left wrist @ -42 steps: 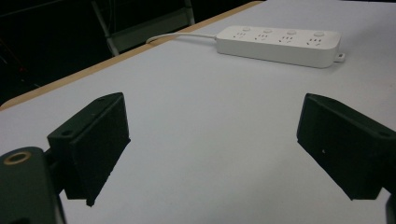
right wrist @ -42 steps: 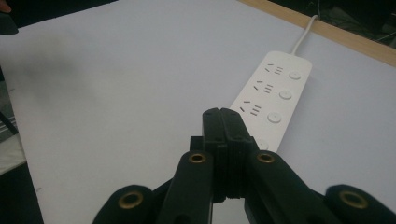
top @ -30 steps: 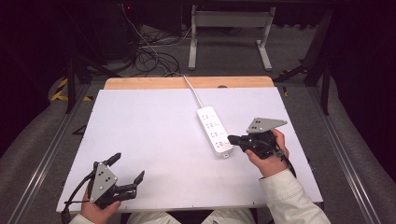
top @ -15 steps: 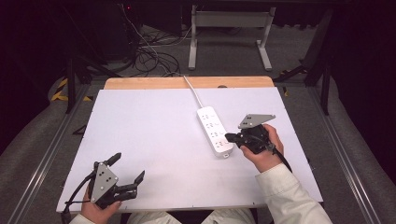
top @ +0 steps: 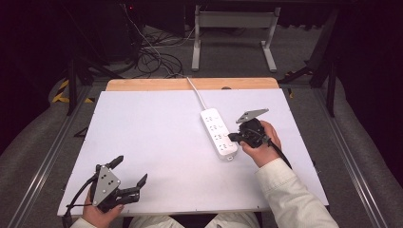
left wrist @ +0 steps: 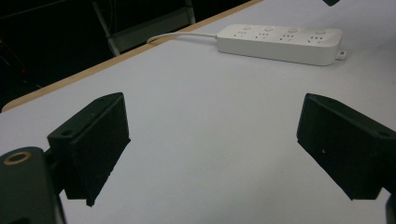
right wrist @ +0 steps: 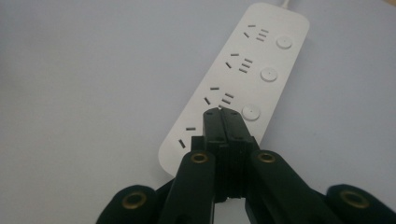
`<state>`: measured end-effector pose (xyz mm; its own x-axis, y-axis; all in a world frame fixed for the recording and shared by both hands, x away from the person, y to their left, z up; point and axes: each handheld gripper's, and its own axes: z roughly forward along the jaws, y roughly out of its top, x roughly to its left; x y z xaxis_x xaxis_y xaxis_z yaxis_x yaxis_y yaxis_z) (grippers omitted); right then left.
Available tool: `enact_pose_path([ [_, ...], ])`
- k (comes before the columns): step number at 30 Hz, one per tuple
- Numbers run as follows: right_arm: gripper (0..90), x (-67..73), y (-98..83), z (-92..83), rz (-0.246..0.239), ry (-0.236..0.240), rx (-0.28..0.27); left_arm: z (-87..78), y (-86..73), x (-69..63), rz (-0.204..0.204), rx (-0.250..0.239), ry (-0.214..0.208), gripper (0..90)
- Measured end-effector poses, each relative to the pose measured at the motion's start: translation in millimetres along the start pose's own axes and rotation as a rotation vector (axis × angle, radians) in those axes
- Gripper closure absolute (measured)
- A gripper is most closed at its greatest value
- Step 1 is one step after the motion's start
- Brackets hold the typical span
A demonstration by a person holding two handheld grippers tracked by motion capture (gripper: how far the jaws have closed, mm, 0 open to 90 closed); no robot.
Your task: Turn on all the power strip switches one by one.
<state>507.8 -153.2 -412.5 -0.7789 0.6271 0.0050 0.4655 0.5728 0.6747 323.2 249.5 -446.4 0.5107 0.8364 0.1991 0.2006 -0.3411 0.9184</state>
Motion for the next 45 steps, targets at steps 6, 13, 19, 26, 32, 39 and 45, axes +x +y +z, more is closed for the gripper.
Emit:
enact_pose_path([
  [6,90.0,-2.9,-0.8,9.1,0.01,-0.007,0.041,0.1,0.0,-0.4,0.004,0.0,-0.004,9.6],
  [13,90.0,-4.6,-1.2,16.8,0.003,-0.027,0.079,0.2,-0.2,-0.5,0.003,0.002,-0.005,9.6],
  [19,90.0,-6.5,-2.4,23.2,-0.002,-0.027,0.107,0.2,-0.3,-0.3,0.004,0.004,-0.006,9.6],
  [26,90.0,-6.0,-5.3,26.9,-0.001,-0.023,0.123,0.1,-0.3,-0.4,0.004,0.004,-0.005,9.6],
  [32,90.0,-5.9,-6.8,29.6,0.0,-0.02,0.121,0.4,-0.2,-0.7,0.005,0.005,-0.004,9.6],
  [39,90.0,-4.7,-7.5,29.8,-0.006,-0.028,0.12,0.2,-0.3,-0.9,0.004,0.006,-0.005,9.6],
  [45,90.0,-4.8,-8.9,30.4,-0.001,-0.03,0.116,0.2,-0.2,-0.6,0.004,0.006,-0.002,9.6],
])
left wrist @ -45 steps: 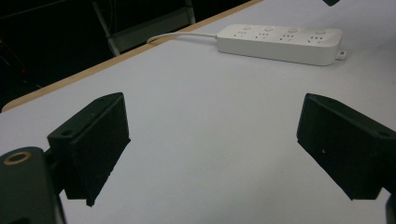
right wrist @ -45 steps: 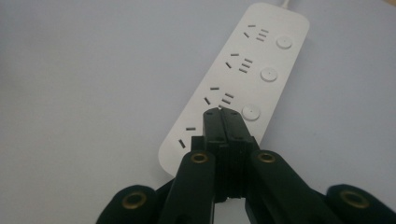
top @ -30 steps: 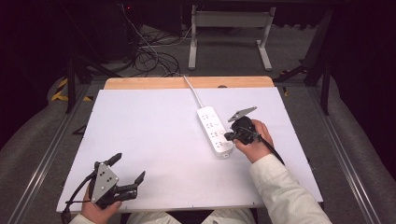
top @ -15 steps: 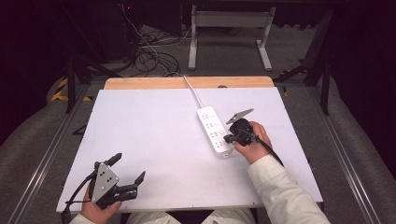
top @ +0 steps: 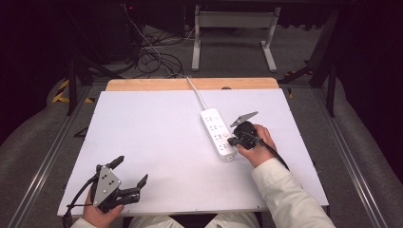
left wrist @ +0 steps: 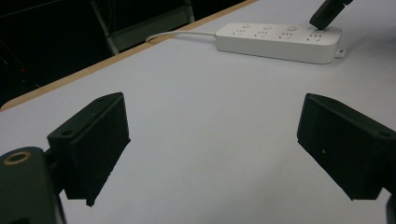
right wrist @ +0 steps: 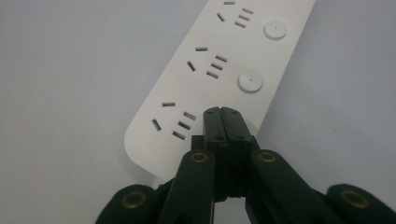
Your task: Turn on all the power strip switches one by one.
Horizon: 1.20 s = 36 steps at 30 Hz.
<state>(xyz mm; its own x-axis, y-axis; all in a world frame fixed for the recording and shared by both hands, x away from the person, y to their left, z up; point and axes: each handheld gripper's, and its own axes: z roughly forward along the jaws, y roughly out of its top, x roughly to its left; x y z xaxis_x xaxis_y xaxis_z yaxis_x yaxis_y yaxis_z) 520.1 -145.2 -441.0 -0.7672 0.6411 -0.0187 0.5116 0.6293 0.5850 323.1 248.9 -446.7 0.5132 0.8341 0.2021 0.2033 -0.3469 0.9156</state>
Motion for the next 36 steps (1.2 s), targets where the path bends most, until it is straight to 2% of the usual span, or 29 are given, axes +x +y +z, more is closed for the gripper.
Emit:
enact_pose_path([
  [10,90.0,0.0,-0.6,1.0,0.004,0.004,0.003,0.2,0.0,-0.5,-0.004,0.002,-0.001,9.5],
  [17,90.0,5.0,0.2,1.7,-0.011,-0.032,0.011,0.1,0.0,-0.6,-0.005,-0.001,-0.002,9.5],
  [36,90.0,4.1,-1.4,3.3,0.004,-0.026,0.003,-0.2,0.0,-1.0,-0.005,-0.002,-0.004,9.5],
])
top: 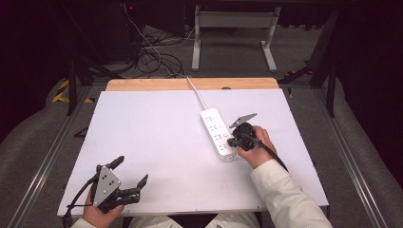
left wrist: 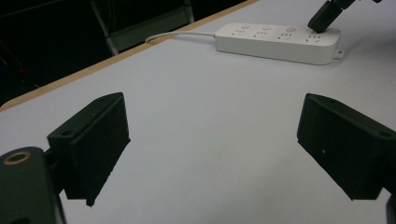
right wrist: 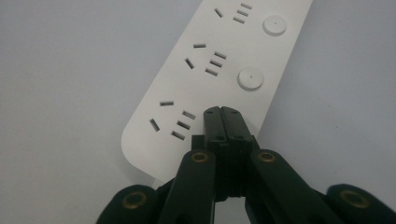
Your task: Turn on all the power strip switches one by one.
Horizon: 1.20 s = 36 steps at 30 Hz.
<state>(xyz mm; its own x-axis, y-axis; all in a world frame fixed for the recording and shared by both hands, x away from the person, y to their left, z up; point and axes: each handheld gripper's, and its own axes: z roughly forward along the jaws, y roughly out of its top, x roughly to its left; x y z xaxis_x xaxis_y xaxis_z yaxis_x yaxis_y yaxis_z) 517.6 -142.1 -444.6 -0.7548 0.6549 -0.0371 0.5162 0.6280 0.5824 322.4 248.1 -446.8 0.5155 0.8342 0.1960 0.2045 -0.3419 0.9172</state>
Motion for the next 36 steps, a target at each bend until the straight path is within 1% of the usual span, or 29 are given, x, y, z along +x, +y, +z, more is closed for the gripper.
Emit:
enact_pose_path([
  [4,90.0,0.5,0.2,0.2,0.0,-0.002,-0.002,-0.2,-0.1,0.0,0.0,0.0,0.001,9.6],
  [8,90.0,3.1,1.5,0.1,-0.009,-0.021,0.005,-0.2,-0.1,0.2,0.0,0.0,0.002,9.6],
  [12,90.0,2.3,0.9,-0.5,-0.001,-0.015,0.002,-0.3,-0.1,0.2,0.0,-0.001,0.003,9.5],
  [14,90.0,1.6,0.5,-3.6,-0.006,-0.002,-0.019,-0.1,-0.1,1.0,0.004,0.003,0.005,9.5],
  [15,90.0,1.9,0.4,-5.8,-0.01,0.004,-0.04,0.3,-0.2,1.2,0.0,0.003,0.005,9.6],
  [16,90.0,3.0,0.5,-8.4,-0.014,0.004,-0.069,0.6,-0.2,1.2,-0.002,0.003,0.006,9.5],
  [17,90.0,4.8,2.6,-14.5,-0.025,0.009,-0.114,0.9,-0.2,1.1,-0.003,0.003,0.006,9.5],
  [18,90.0,5.0,4.0,-16.6,-0.026,0.012,-0.128,1.2,-0.1,1.0,-0.002,0.003,0.005,9.6],
  [19,90.0,4.8,5.3,-17.8,-0.026,0.016,-0.132,1.1,0.1,1.3,0.008,0.003,0.01,9.6],
  [22,90.0,4.1,6.7,-20.0,-0.024,0.009,-0.142,0.5,0.1,0.2,0.004,0.003,0.007,9.5],
  [26,90.0,2.8,9.1,-26.4,-0.017,0.011,-0.167,0.4,-0.1,1.3,0.006,0.004,0.007,9.6],
  [27,90.0,2.6,9.9,-27.6,-0.017,0.013,-0.171,0.6,-0.2,1.0,0.0,0.003,0.005,9.6],
  [34,90.0,2.4,17.5,-30.5,-0.026,0.012,-0.181,0.5,-0.2,1.1,0.0,0.002,0.005,9.6],
  [35,90.0,2.1,18.4,-31.2,-0.025,0.012,-0.182,0.3,0.0,1.5,0.007,0.003,0.008,9.6],
  [36,90.0,1.4,19.2,-31.7,-0.025,0.011,-0.186,0.4,0.0,1.3,0.006,0.003,0.007,9.5],
])
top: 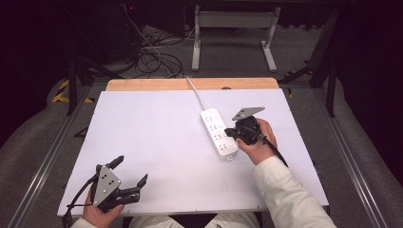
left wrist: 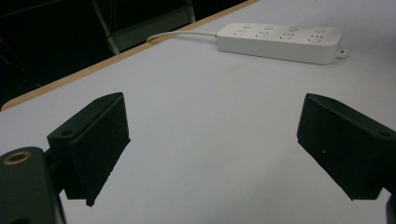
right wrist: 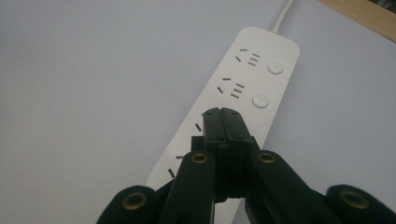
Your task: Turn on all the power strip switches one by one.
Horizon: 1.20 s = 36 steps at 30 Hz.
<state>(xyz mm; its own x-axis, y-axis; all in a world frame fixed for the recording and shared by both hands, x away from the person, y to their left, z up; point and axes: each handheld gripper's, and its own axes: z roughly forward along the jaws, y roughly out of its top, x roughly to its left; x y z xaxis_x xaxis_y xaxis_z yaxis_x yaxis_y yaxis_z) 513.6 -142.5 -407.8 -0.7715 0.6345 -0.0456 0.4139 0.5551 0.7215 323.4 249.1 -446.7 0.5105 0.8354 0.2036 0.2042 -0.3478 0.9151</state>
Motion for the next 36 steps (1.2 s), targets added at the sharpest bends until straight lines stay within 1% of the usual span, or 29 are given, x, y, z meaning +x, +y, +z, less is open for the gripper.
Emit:
enact_pose_path([
  [3,90.0,-1.5,1.6,-0.2,0.006,0.003,-0.004,0.5,-0.2,-0.4,-0.007,-0.001,-0.002,9.5],
  [6,90.0,-6.6,3.2,2.7,0.016,0.003,0.002,0.5,-0.2,-0.4,-0.008,-0.001,-0.002,9.5],
  [7,90.0,-8.7,3.4,4.7,0.025,0.004,0.004,0.4,-0.1,-0.4,-0.008,-0.001,-0.002,9.5],
  [8,90.0,-13.0,3.0,9.2,0.04,0.015,0.006,0.3,-0.1,-0.4,-0.007,-0.001,-0.002,9.5],
  [9,90.0,-14.8,2.8,11.5,0.042,0.009,0.006,0.3,-0.1,-0.4,-0.007,-0.001,-0.002,9.6],
  [11,90.0,-16.3,2.6,13.8,0.043,0.013,0.008,0.4,-0.3,-0.2,-0.007,0.0,-0.002,9.5],
  [12,90.0,-18.8,2.3,17.8,0.055,0.025,0.003,0.5,-0.3,-0.1,-0.008,0.0,-0.002,9.5],
  [13,90.0,-20.0,2.2,19.4,0.059,0.028,0.007,0.6,-0.3,0.0,-0.009,-0.001,-0.002,9.5],
  [17,90.0,-23.6,0.8,24.9,0.065,0.019,0.01,0.1,-0.3,0.0,-0.005,0.0,-0.002,9.6],
  [18,90.0,-25.0,-0.1,28.1,0.06,0.012,0.022,0.0,-0.3,0.0,-0.005,0.0,-0.002,9.6],
  [20,90.0,-25.2,-0.5,29.6,0.066,0.011,0.024,0.1,-0.3,0.0,-0.005,0.0,-0.002,9.5],
  [25,90.0,-25.1,-1.3,34.7,0.059,0.013,0.029,0.2,-0.4,0.1,-0.008,0.0,-0.002,9.6],
  [31,90.0,-23.0,-3.3,40.2,0.047,0.012,0.054,0.0,-0.4,0.2,-0.006,0.0,-0.001,9.6],
  [36,90.0,-23.6,-5.6,43.1,0.05,0.005,0.064,0.0,-0.4,0.2,-0.004,-0.001,-0.002,9.6],
])
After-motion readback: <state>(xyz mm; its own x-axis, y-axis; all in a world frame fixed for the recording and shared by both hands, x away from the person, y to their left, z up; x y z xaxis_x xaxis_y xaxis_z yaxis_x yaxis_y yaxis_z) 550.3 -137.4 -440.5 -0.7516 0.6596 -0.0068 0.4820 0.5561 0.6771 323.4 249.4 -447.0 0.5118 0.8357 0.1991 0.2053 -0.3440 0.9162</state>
